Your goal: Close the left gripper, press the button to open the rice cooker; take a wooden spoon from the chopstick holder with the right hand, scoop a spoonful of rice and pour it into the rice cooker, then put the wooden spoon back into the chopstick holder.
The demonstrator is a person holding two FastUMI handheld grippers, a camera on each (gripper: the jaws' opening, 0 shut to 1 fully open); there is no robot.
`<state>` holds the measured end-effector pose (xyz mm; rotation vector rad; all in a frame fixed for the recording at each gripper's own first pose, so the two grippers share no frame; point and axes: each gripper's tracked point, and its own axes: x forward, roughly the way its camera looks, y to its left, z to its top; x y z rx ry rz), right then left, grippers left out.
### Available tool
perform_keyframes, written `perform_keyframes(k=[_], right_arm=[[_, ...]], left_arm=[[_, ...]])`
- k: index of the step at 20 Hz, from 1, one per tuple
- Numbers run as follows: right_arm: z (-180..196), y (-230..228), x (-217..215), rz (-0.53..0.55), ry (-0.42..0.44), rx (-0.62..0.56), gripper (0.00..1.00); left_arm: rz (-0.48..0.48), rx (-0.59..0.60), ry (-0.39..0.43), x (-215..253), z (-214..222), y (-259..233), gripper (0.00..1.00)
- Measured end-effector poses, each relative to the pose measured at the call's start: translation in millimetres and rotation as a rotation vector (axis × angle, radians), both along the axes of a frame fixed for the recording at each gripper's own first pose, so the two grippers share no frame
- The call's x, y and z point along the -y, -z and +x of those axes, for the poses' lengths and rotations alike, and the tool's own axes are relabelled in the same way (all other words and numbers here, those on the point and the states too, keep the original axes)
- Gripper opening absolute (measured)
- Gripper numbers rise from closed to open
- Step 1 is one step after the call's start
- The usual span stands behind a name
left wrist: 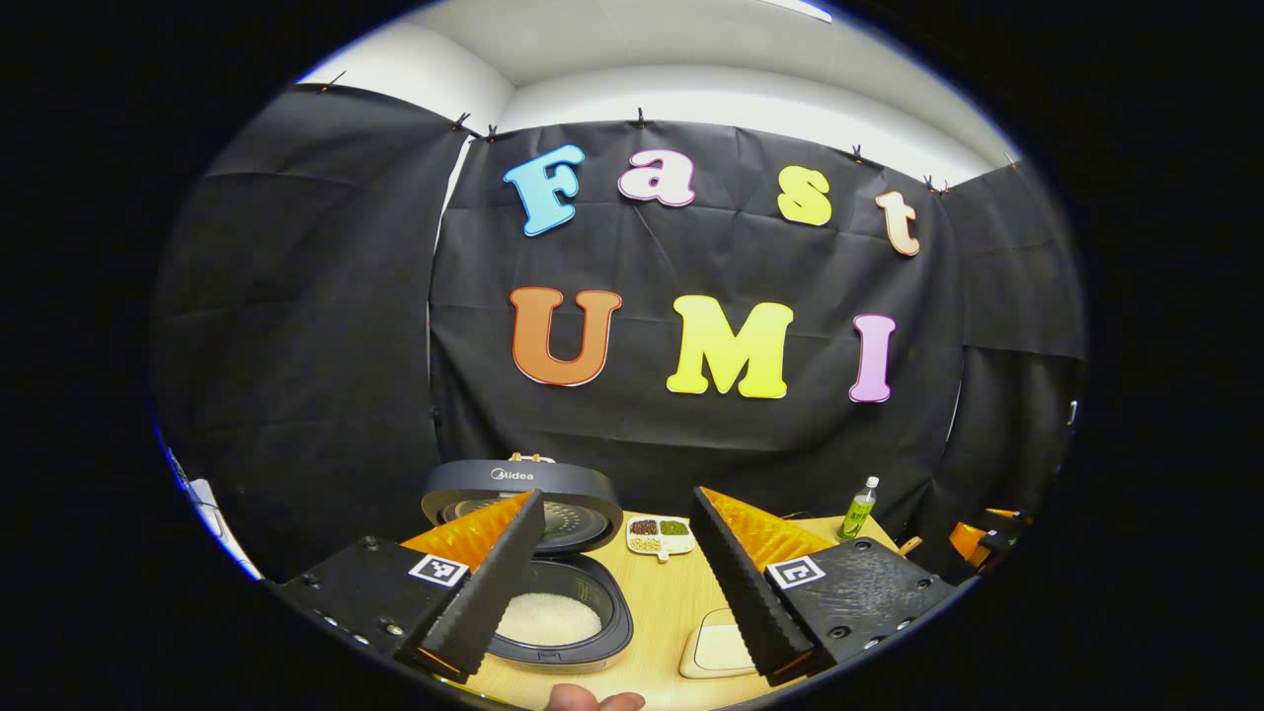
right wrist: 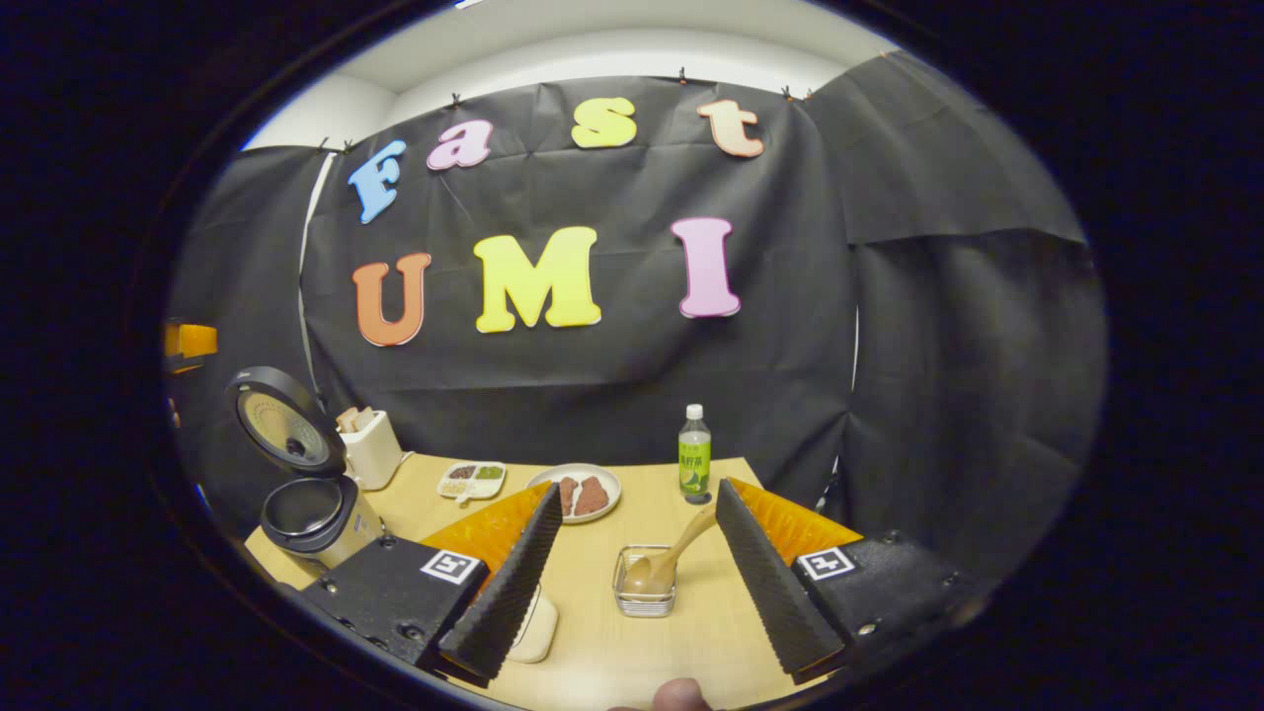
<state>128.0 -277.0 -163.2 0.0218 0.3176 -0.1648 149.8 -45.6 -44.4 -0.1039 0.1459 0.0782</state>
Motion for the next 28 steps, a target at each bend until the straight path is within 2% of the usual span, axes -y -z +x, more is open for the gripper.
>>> perform_keyframes(k=[5,10,12,18,20,21,23,25,28], right_arm=[[36.8,51.8,34.6,0.039,0.005,-0.067,1.00],[76.5,116.5,57.9,0.151,0.023,-0.163,1.00],[87.5,139.4,63.9,0.183,0.031,-0.198,0.97],[121.9,175.9,65.2,0.256,0.006,-0.245,0.81],[127.9,183.7,65.5,0.303,0.010,-0.253,0.74],[131.0,183.3,65.6,0.318,0.014,-0.248,0.64],[133.2,183.1,69.1,0.330,0.039,-0.243,0.53],[130.2,181.6,70.7,0.337,0.063,-0.242,0.25],[124.9,177.7,62.4,0.354,0.064,-0.257,0.18]], left_arm=[[0.006,0.017,-0.021,12.9,-9.7,2.8,0.95],[-0.014,0.008,-0.062,7.9,-8.9,0.4,0.95],[-0.011,0.001,-0.084,5.0,-9.3,2.9,0.95],[0.027,-0.046,-0.125,-1.9,-9.8,16.5,0.95],[0.026,-0.056,-0.130,-2.7,-9.4,19.0,0.95],[0.030,-0.058,-0.137,-5.8,-11.3,18.5,0.95],[0.028,-0.058,-0.151,-11.0,-15.6,16.8,0.95],[0.023,-0.060,-0.160,-16.1,-19.4,18.1,0.95],[0.012,-0.079,-0.150,-17.6,-24.0,22.7,0.95]])
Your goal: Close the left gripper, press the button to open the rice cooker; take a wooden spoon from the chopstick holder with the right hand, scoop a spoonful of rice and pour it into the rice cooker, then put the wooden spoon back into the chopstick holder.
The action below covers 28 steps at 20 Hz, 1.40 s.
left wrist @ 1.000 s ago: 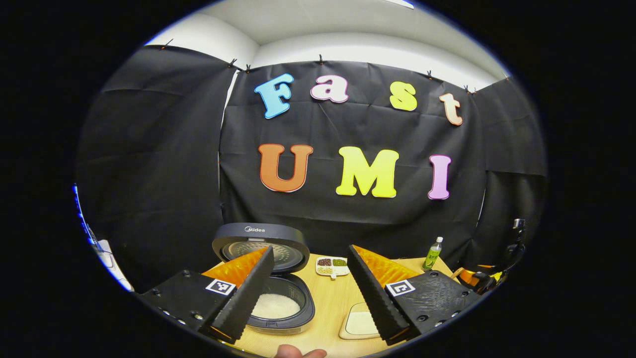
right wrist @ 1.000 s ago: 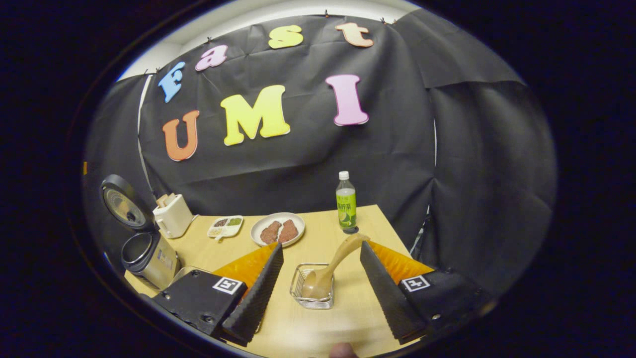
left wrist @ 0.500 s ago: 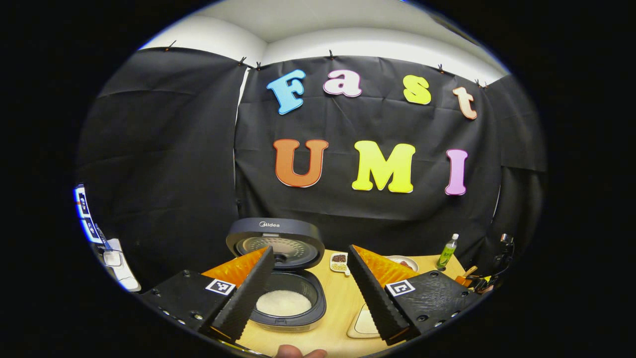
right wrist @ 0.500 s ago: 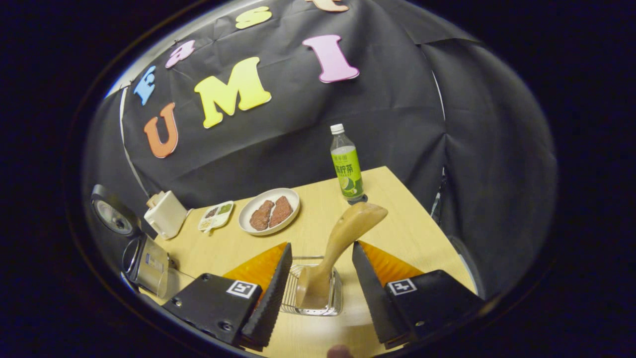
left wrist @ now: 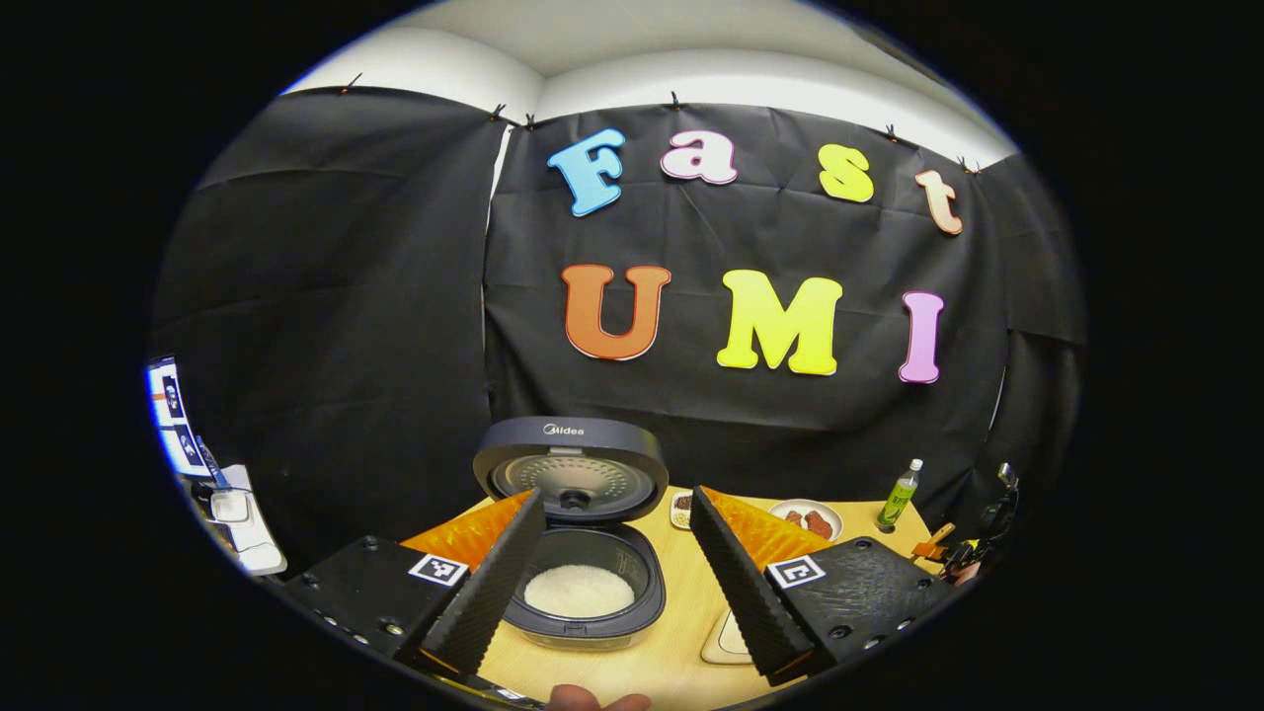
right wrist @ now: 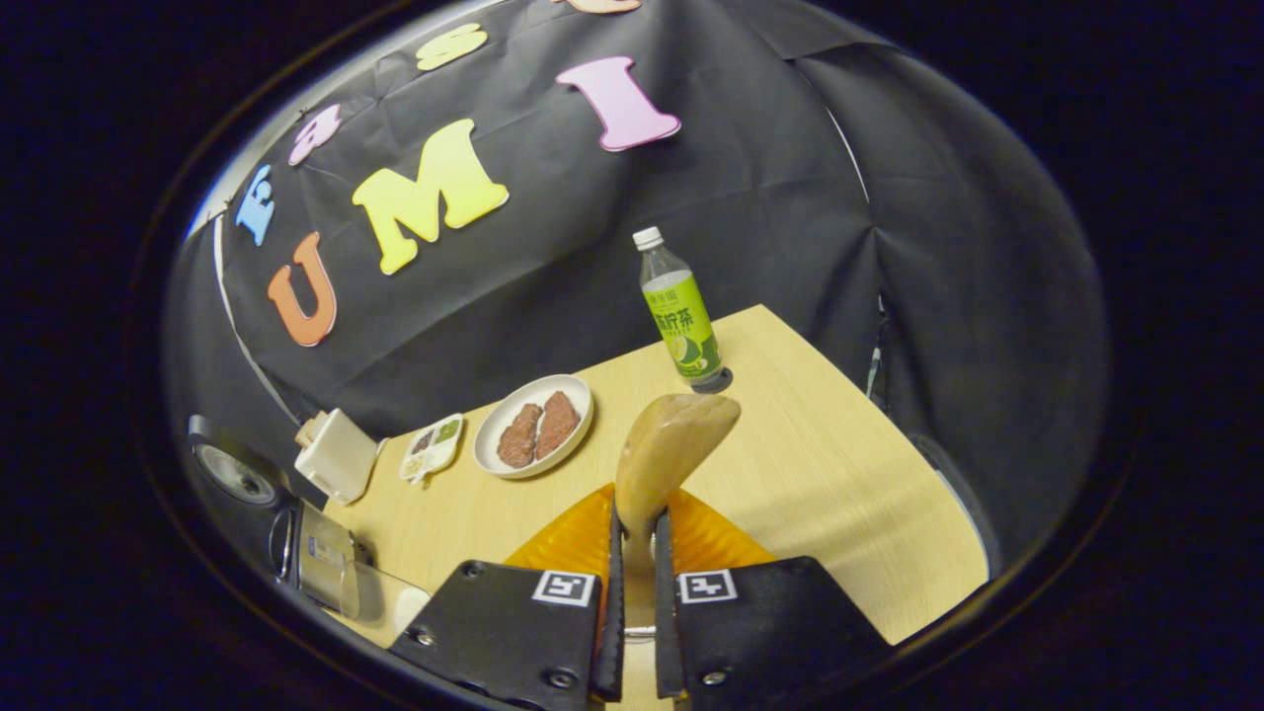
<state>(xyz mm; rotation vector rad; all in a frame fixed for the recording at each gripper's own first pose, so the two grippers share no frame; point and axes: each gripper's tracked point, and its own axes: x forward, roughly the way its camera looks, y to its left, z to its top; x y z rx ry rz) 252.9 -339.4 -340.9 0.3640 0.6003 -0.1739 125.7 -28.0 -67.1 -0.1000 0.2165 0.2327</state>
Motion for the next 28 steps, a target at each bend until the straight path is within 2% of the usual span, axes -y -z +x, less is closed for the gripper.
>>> perform_keyframes(k=[3,7,9,11,15,20,23,28], right_arm=[[-5.7,-21.4,-4.9,-0.016,0.013,0.026,0.10],[-8.5,-67.4,-9.7,-0.122,0.020,0.100,0.09],[-10.2,-99.5,-22.1,-0.139,0.024,0.140,0.09],[-18.0,-130.9,-49.5,-0.140,0.001,0.176,0.09],[-33.0,-156.6,-134.1,-0.143,-0.126,0.196,0.09],[-46.5,-143.2,-222.2,-0.132,-0.225,0.153,0.09],[-58.7,-117.7,-257.7,-0.137,-0.248,0.098,0.09],[-66.0,-64.6,-275.8,-0.257,-0.270,0.004,0.09]], left_arm=[[-0.003,-0.010,0.016,-2.9,-6.3,1.4,0.95],[-0.019,-0.008,0.043,-6.9,-21.3,1.4,0.95],[-0.005,0.009,0.058,-13.0,-28.4,-3.2,0.95],[0.002,0.023,0.073,-21.7,-36.6,-7.0,0.95],[0.000,0.039,0.061,-52.5,-50.6,-8.9,0.95],[0.008,0.075,0.061,-88.8,-74.3,-13.5,0.95],[0.013,0.104,0.100,-97.5,-81.8,-14.8,0.95],[-0.013,0.090,0.188,-100.2,-82.8,2.2,0.95]])
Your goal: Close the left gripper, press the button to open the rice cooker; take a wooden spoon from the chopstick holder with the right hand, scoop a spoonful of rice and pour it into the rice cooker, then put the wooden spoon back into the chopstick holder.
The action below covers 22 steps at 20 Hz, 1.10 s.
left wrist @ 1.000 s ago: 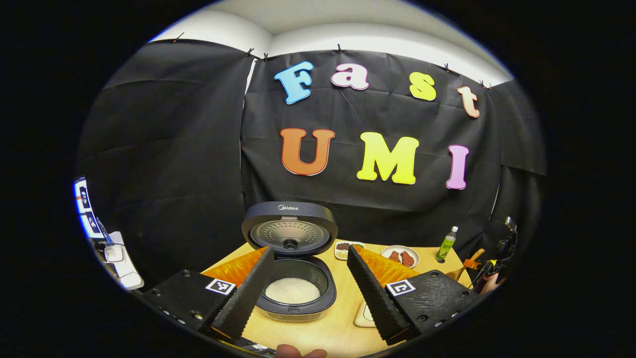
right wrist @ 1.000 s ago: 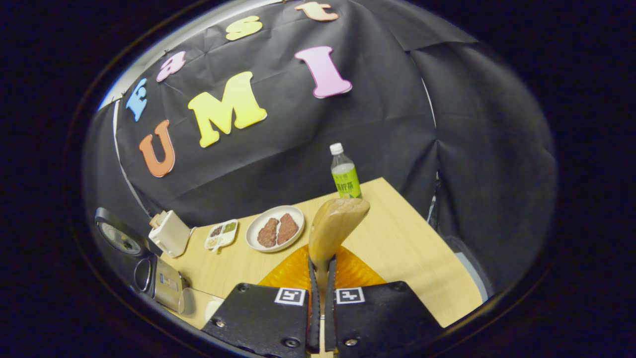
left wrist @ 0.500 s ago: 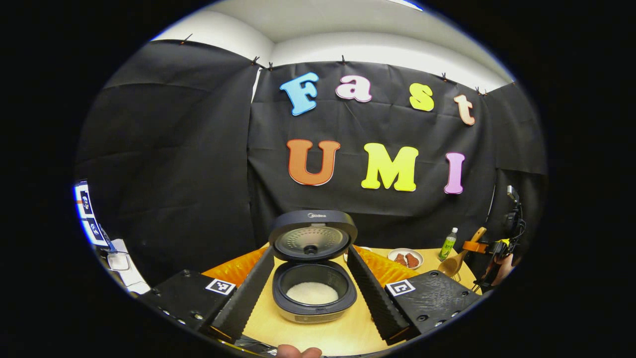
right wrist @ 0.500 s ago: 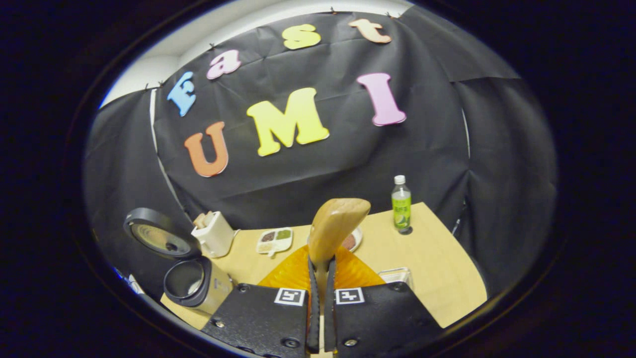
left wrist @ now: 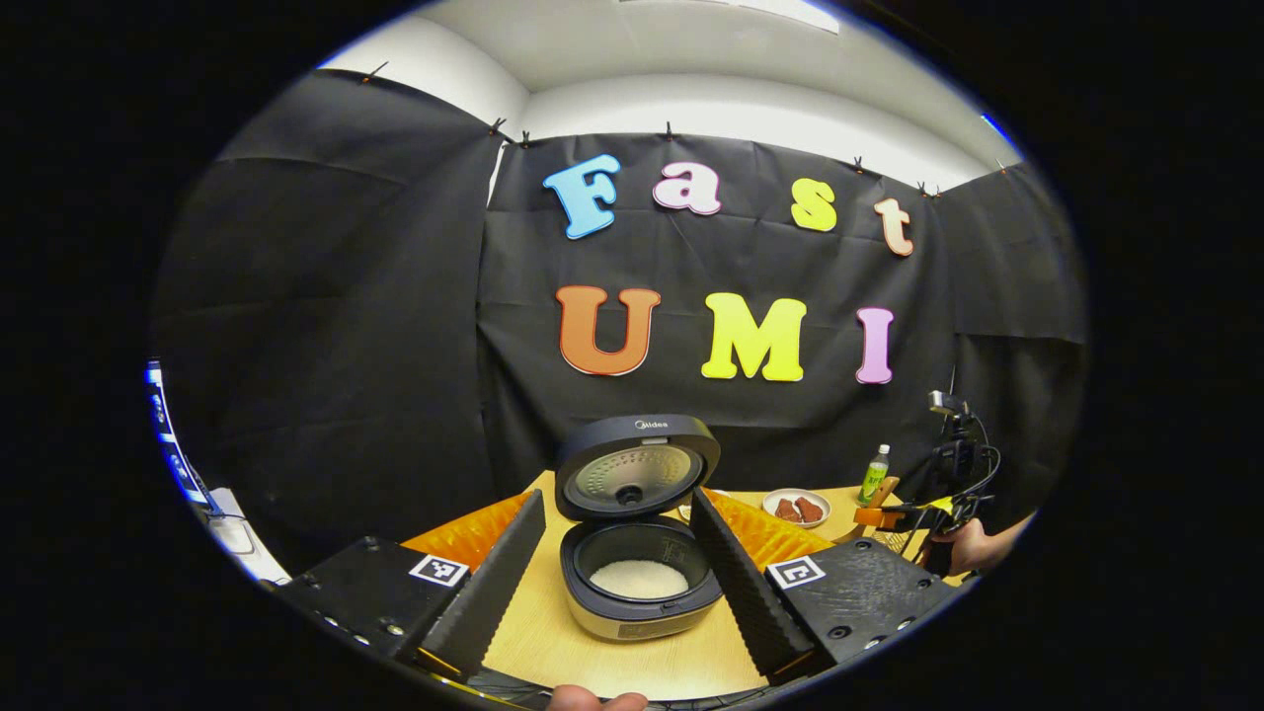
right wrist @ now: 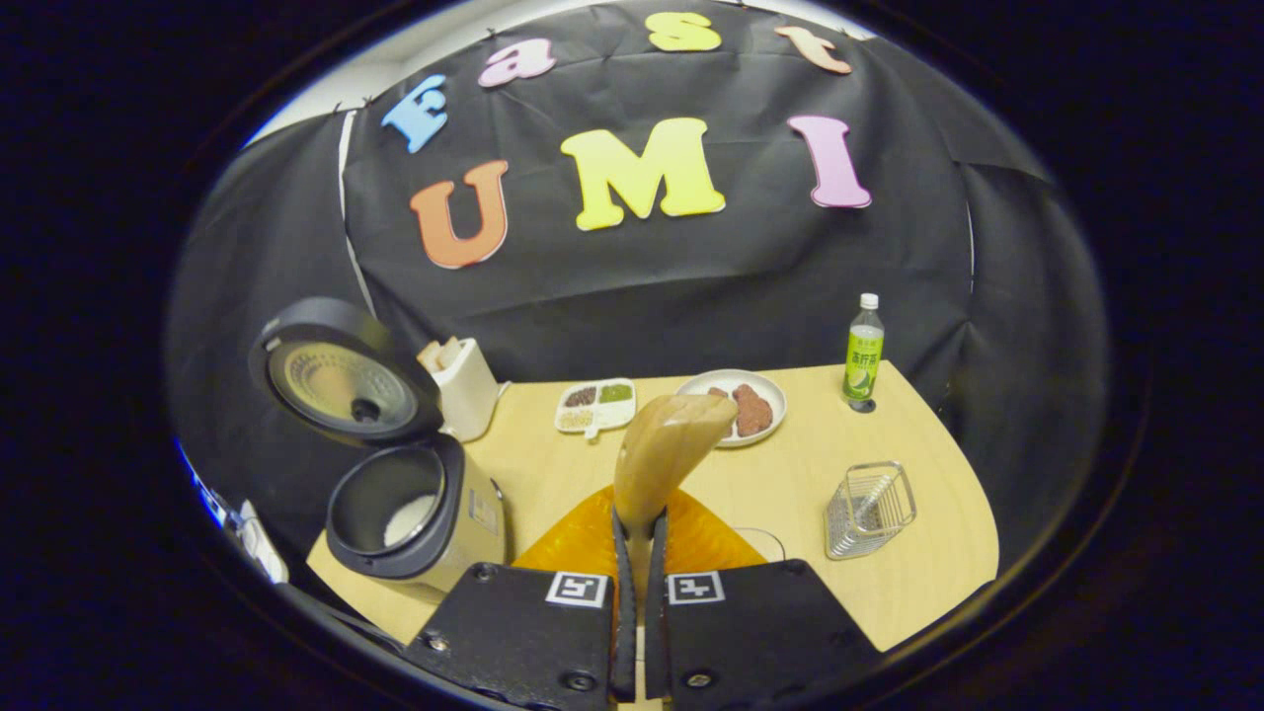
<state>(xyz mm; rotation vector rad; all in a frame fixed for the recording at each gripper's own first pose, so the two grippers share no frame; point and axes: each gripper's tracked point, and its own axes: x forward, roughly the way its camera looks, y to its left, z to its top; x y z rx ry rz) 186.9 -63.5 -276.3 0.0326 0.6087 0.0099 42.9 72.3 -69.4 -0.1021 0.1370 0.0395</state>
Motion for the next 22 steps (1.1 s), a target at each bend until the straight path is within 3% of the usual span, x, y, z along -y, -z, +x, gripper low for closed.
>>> perform_keyframes(k=[6,12,19,22], right_arm=[[-1.8,51.1,26.7,-0.206,0.033,-0.069,0.09],[4.9,81.6,36.3,-0.300,0.064,-0.104,0.09],[8.0,96.0,-5.5,-0.102,0.040,-0.133,0.09],[6.2,97.9,-12.1,0.066,0.082,-0.165,0.09]], left_arm=[[-0.059,0.008,0.036,-3.1,9.3,-6.4,0.95],[-0.075,0.015,0.025,-6.2,17.2,-13.2,0.95],[-0.079,-0.012,-0.020,-8.0,20.9,-16.3,0.95],[-0.068,-0.022,-0.027,1.5,20.8,-14.8,0.95]])
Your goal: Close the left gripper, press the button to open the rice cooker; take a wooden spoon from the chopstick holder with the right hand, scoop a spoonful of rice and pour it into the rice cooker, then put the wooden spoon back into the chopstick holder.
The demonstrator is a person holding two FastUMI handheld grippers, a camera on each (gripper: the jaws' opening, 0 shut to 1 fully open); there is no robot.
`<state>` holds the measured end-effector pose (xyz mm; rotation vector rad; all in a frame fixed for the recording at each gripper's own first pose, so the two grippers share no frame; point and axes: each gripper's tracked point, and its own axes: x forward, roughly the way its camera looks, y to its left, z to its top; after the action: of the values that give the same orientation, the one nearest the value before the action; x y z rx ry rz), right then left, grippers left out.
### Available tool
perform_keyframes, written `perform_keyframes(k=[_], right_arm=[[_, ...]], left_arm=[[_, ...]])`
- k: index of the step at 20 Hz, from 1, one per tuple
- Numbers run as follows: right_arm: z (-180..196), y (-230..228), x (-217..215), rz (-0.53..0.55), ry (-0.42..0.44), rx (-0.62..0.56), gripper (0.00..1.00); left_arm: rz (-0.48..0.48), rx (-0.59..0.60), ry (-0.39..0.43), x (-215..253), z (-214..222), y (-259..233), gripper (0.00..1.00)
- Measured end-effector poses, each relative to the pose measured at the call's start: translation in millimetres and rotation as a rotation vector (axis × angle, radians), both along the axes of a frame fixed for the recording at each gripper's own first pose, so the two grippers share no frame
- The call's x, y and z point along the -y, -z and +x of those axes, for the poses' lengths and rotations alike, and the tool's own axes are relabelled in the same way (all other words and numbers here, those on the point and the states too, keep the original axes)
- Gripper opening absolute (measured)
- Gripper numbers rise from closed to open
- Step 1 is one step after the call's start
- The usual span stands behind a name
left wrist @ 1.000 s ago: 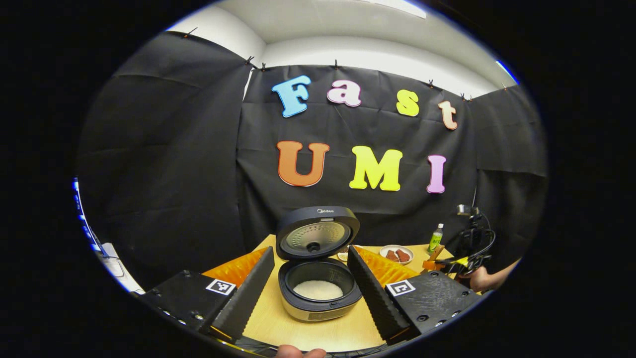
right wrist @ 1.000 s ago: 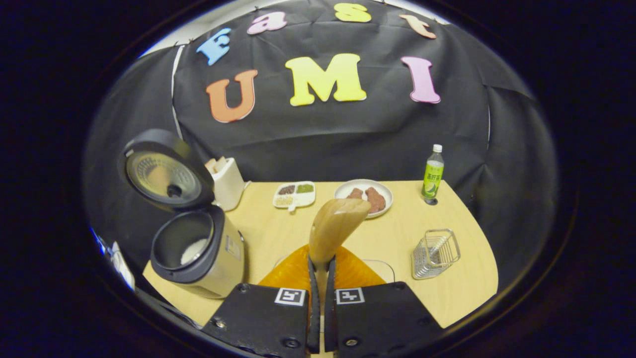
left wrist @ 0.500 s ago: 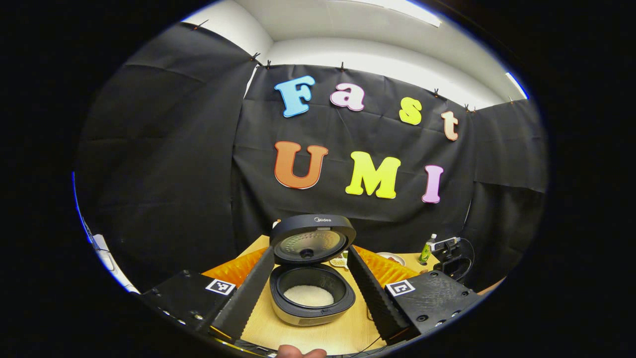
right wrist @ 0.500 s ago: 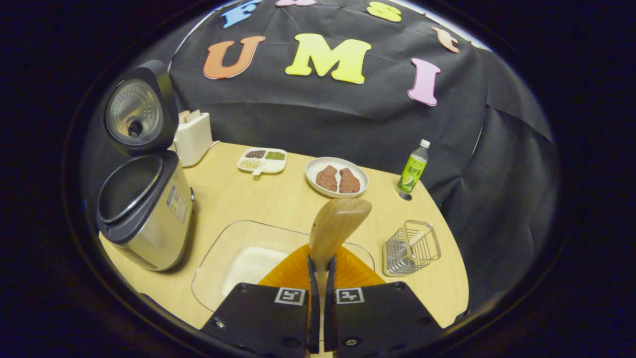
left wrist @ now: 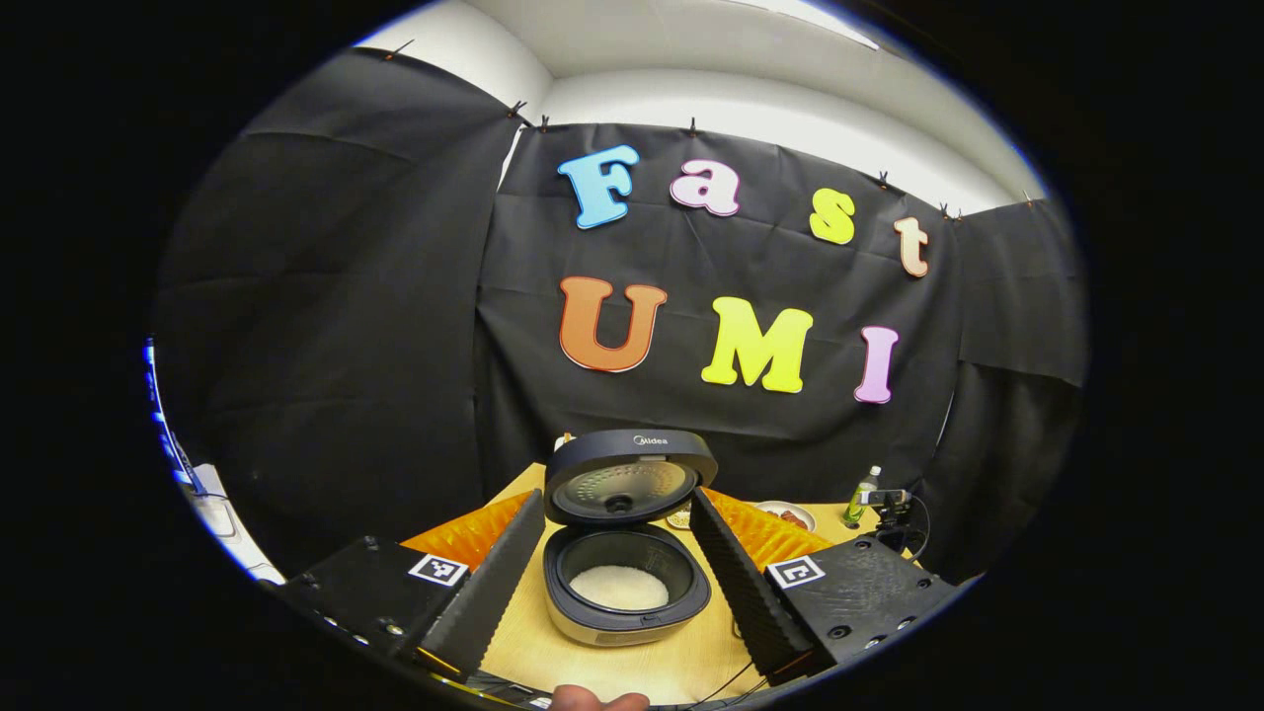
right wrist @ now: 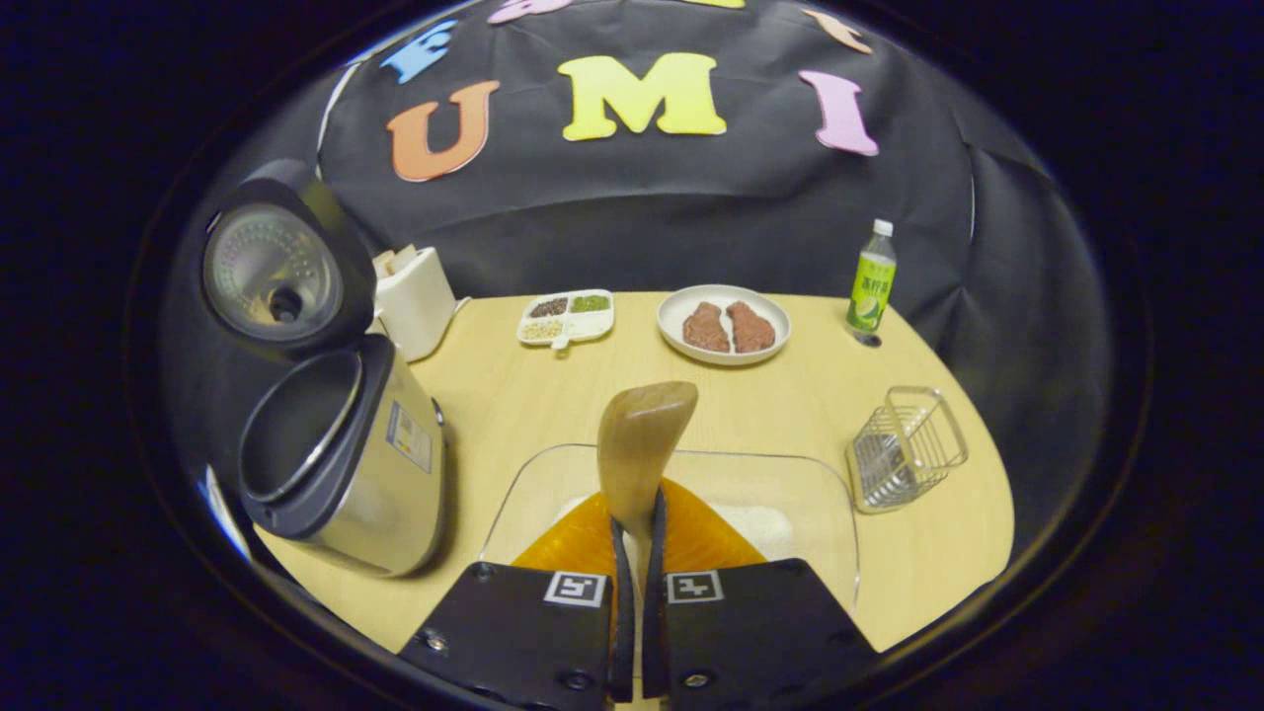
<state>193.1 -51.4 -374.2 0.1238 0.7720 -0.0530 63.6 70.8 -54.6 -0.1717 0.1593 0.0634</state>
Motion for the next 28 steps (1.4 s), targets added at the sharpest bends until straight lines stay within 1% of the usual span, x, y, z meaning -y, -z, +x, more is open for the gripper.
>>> perform_keyframes(k=[3,5,7,10,12,14,15,17,23,26,28], right_arm=[[-0.5,0.3,2.5,0.143,0.053,-0.015,0.09],[-2.9,0.4,6.0,0.254,0.111,-0.042,0.09],[-4.8,1.1,10.8,0.350,0.169,-0.061,0.09],[-8.0,-2.5,20.4,0.464,0.197,-0.051,0.08],[-7.7,-10.1,28.5,0.545,0.194,-0.024,0.08],[-7.5,-19.7,41.2,0.599,0.200,0.006,0.10],[-10.7,-25.4,48.1,0.613,0.201,0.022,0.08],[-13.1,-38.9,63.3,0.650,0.206,0.054,0.08],[-13.9,-74.7,103.1,0.823,0.295,0.125,0.09],[-12.8,-97.7,104.8,0.849,0.300,0.139,0.09],[-7.0,-116.0,95.5,0.867,0.286,0.143,0.08]], left_arm=[[0.007,-0.019,0.005,14.0,1.3,1.9,0.95],[0.016,-0.027,0.008,20.7,-0.2,1.6,0.95],[0.027,-0.025,-0.007,25.0,-0.6,0.3,0.95],[0.034,-0.036,0.000,39.9,-0.6,2.9,0.95],[0.041,-0.041,0.003,45.9,0.8,2.1,0.95],[0.036,-0.043,0.007,52.4,3.0,0.1,0.95],[0.037,-0.044,0.010,56.1,5.0,-0.3,0.95],[0.046,-0.044,0.013,62.1,8.4,-0.4,0.95],[0.060,-0.037,0.014,68.1,14.3,-2.0,0.95],[0.084,-0.035,0.002,64.2,10.8,-0.8,0.95],[0.104,-0.029,-0.008,60.1,7.8,-2.6,0.95]])
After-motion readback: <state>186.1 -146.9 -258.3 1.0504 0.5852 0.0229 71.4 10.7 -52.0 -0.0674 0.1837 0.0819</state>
